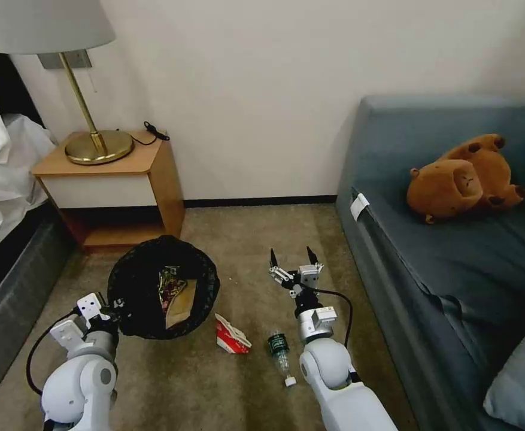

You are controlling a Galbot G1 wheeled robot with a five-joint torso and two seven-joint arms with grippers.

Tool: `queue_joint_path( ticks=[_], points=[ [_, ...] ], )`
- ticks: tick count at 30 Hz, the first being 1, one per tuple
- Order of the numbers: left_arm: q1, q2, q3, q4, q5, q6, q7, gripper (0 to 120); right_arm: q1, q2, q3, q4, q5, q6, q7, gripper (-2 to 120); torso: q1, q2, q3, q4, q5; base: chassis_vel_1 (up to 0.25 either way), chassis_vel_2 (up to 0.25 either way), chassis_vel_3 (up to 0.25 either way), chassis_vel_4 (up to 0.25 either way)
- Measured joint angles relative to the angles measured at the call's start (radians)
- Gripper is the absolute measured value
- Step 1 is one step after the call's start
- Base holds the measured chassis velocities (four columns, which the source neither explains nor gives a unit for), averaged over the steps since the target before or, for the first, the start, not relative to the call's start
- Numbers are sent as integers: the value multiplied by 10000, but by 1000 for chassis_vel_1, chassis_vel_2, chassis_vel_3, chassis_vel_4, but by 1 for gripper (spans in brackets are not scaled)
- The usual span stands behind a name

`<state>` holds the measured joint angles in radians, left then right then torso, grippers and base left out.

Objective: Pick up the trash bin, then pick up the garbage on the floor and place it into the trash bin.

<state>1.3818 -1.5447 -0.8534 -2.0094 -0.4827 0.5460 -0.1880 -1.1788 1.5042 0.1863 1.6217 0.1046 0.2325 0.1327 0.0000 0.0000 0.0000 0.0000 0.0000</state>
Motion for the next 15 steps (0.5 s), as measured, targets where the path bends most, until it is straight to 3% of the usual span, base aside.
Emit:
queue_joint_path(
  ticks=[15],
  points=[
    [-5,-25,21,24,50,-12,7,1,88,13,-49,-193,-29,315,67,100,0,0,0,0,0,-28,24,28,-28]
  ],
)
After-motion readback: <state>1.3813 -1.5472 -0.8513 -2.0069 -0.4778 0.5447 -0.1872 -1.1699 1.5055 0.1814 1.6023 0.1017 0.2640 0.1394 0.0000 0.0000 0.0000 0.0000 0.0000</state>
